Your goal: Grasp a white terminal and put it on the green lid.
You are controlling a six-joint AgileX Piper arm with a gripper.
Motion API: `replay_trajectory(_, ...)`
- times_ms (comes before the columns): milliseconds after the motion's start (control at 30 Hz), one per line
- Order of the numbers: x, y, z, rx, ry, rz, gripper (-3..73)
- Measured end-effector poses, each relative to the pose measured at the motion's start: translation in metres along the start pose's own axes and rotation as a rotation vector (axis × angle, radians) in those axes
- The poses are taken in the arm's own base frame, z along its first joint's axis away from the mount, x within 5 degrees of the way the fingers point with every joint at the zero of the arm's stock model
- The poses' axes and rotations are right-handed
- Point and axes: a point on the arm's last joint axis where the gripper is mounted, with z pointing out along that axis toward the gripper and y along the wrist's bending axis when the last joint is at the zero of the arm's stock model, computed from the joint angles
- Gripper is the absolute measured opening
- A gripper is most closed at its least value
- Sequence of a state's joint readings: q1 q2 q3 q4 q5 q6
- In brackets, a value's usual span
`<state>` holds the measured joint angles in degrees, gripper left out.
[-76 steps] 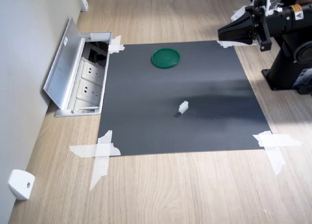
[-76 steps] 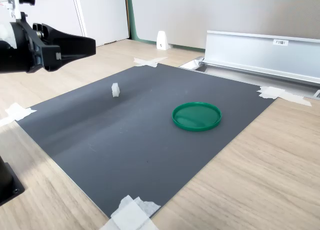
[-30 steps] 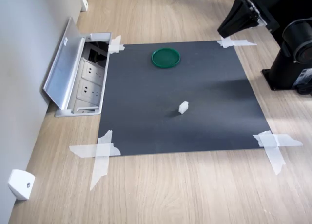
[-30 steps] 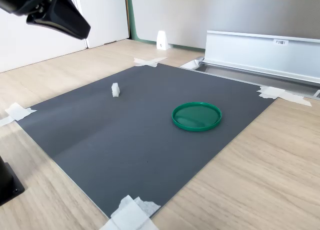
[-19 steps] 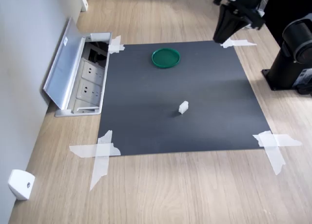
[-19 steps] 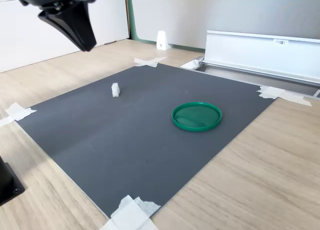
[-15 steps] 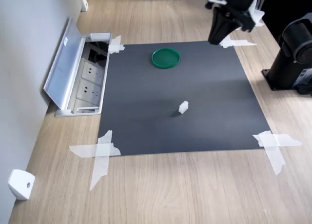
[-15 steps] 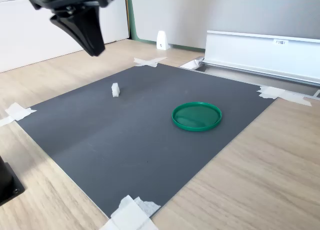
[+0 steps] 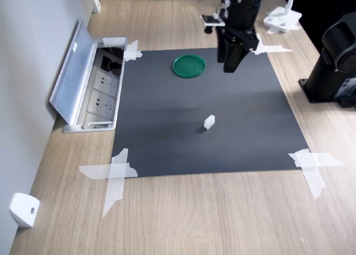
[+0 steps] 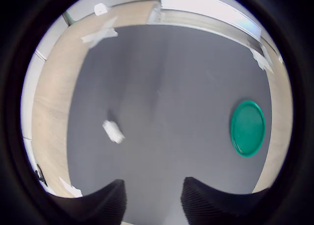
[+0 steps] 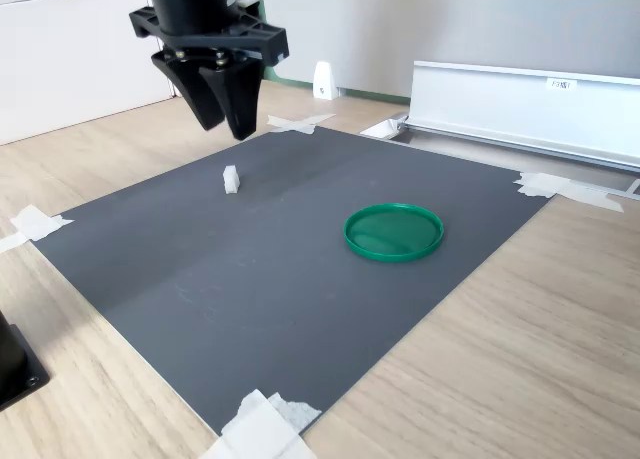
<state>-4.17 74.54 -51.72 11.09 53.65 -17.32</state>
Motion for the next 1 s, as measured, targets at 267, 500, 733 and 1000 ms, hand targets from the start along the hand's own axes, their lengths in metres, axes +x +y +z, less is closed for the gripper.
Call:
replay_trajectory(267, -0.015, 0.024, 0.002, -0.029, -0.010, -0.056, 61.9)
replay_trajectory(500, -0.019, 0.048, 0.025, -0.035, 0.052, -0.120, 61.9)
replay_trajectory(733, -0.021, 0.065, 0.047, -0.011, 0.101, -0.134, 62.0)
replay_trajectory(1000, -0.026, 0.063, 0.072, 0.005, 0.137, -0.106, 62.0)
